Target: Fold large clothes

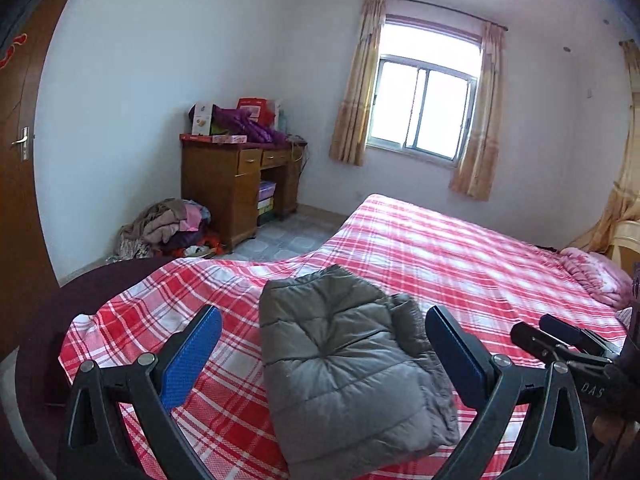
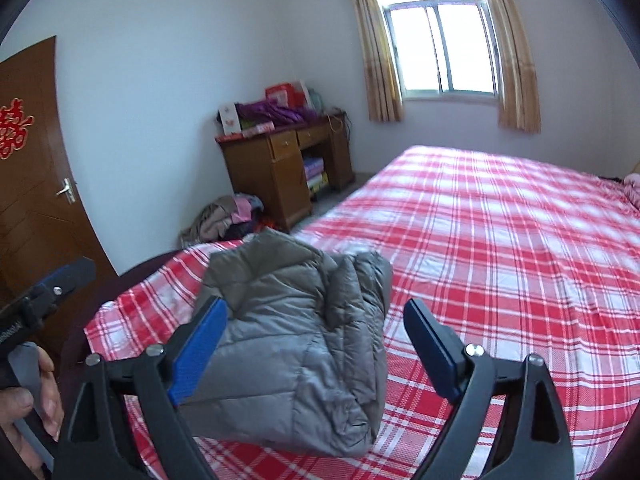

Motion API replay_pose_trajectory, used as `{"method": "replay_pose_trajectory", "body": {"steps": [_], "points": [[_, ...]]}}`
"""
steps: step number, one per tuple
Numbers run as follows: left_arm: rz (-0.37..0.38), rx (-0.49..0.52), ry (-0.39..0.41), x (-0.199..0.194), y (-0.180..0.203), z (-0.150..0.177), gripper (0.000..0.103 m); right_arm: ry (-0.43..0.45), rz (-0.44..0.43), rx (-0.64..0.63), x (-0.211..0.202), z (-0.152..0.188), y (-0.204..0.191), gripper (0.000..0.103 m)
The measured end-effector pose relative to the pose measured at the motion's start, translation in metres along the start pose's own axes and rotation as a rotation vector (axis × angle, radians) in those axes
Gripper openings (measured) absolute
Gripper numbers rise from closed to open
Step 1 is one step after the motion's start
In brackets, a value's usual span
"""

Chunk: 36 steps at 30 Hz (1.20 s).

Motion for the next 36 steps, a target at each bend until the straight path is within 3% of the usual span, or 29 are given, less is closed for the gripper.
{"method": "replay_pose_trajectory", "body": {"steps": [10,36], "points": [[-0.003,-0.019,0.032,-0.009,-0.008,-0.005,0.102,0.041,-0.001,-0.049,-0.018,-0.007,-0.015,0.093],[-0.018,-0.015,0.015,-0.007,-0.006,0.000,0.102,0.052,-0.009,-0.048,-0.024,-0.003,-0.019,0.094]]}}
Point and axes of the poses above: each gripper's, at about its wrist camera, not at the fingertips, and x roughly the way its jaws point, y to its right, z to its underside, the point moved 5 cm from there along x, roughly the way its jaws point
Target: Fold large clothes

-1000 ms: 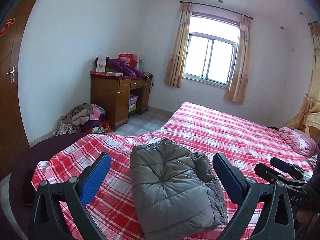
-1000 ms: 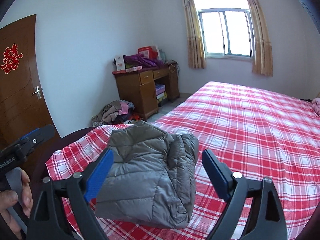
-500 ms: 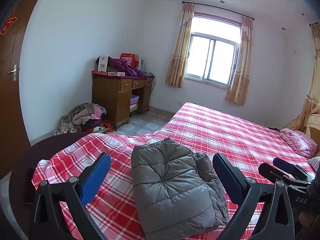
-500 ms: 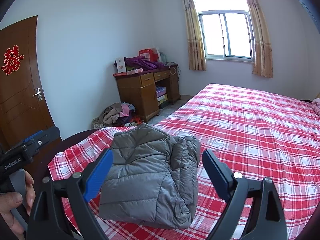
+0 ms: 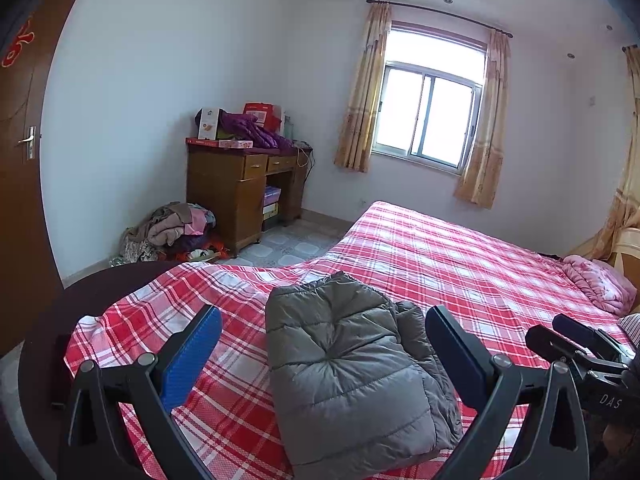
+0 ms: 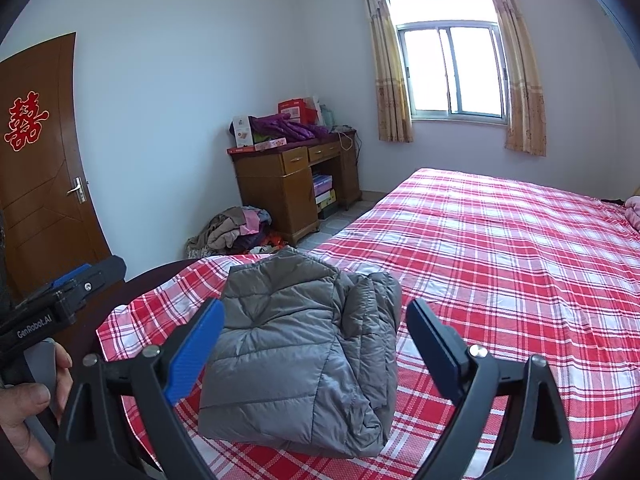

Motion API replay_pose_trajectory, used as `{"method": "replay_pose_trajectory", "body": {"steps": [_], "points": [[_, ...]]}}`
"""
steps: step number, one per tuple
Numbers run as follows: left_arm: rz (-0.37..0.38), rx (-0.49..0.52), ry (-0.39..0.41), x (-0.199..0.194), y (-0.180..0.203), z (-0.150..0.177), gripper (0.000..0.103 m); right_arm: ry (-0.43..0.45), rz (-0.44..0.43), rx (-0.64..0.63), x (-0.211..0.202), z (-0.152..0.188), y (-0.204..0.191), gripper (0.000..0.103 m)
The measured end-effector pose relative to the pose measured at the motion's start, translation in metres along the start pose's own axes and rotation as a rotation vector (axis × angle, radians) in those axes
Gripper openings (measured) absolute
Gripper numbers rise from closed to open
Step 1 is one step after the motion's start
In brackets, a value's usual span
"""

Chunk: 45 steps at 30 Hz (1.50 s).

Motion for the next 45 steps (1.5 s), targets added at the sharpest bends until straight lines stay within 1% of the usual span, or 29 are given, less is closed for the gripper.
{"method": "replay_pose_trajectory", "body": {"steps": [12,18,21,24,28,39,45], "points": [[-0.006,0.007,-0.019,0.008,0.002,0.004,0.102,-0.008,0.000,-0.004,0.001,0.000,-0.002,0.094],[-0.035,0.007,-0.037,0.013,0.002,0.006,0.102,-0.008,0.000,-0.007,0.001,0.001,-0.005,0.094],[-0.029,0.023,-0.043,0.014,0.004,0.007,0.102,-0.002,-0.001,-0.008,0.001,0.000,-0.005,0.094],[-0.045,0.030,-0.042,0.015,0.004,0.007,0.102,0.006,-0.005,-0.008,0.000,-0.001,-0.005,0.094],[-0.034,0.025,-0.041,0.015,0.006,0.008,0.102,0.009,-0.006,-0.007,-0.001,-0.001,-0.004,0.094],[-0.117,0.065,-0.048,0.020,0.006,0.012,0.102,0.007,-0.008,-0.007,-0.002,0.000,-0.005,0.094],[-0.117,0.103,-0.027,0.019,0.010,0.016,0.102,-0.003,-0.013,-0.009,-0.001,0.003,-0.006,0.094]]}}
Point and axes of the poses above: each gripper's, at about its wrist camera, not at the fingertips, and x roughly the way its jaws point, y to its right, z to its underside, the point moved 5 cm from there along x, roughly the way its jaws point
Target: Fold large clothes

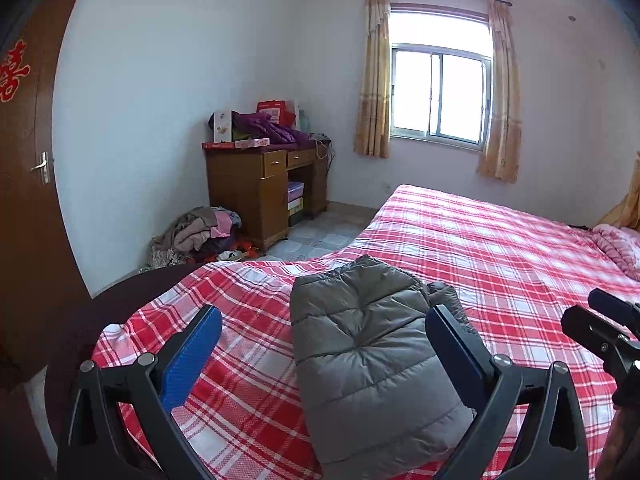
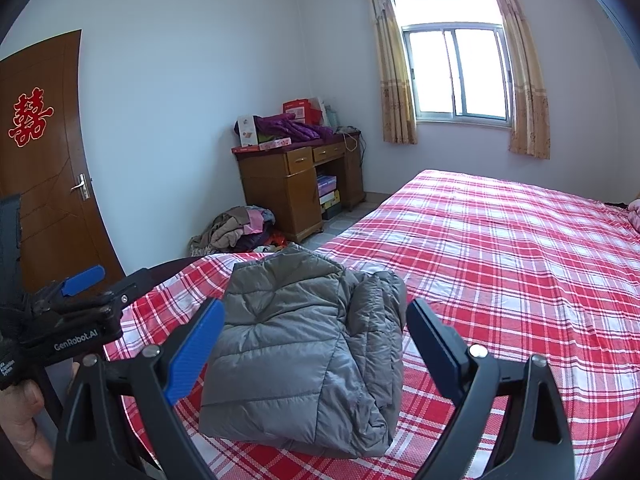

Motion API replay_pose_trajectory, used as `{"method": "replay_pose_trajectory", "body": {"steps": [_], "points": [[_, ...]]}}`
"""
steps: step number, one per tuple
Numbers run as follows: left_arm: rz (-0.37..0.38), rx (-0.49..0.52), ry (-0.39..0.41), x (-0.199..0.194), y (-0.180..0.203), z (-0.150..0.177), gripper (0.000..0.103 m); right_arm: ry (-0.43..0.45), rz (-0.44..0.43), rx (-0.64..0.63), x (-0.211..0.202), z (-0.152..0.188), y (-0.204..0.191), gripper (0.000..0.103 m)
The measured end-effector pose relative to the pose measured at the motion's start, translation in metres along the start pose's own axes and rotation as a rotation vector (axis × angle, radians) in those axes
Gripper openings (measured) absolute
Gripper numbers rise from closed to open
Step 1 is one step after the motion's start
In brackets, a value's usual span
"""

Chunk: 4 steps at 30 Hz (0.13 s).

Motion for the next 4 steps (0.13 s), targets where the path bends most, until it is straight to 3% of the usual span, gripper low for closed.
{"method": "replay_pose_trajectory", "body": {"steps": [4], "points": [[0.009,0.006,0.000,0.0011,0.0033,0.0002,0.102,-0.005,0.001,0.004,0.0010,0.0022,0.0006,0.094]]}}
Point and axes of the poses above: each gripper's, at about its wrist camera, not at the fingertips, and x roughly the way its jaws point, y to its right, z to its underside, the point moved 5 cm from there along x, roughly the way its jaws point
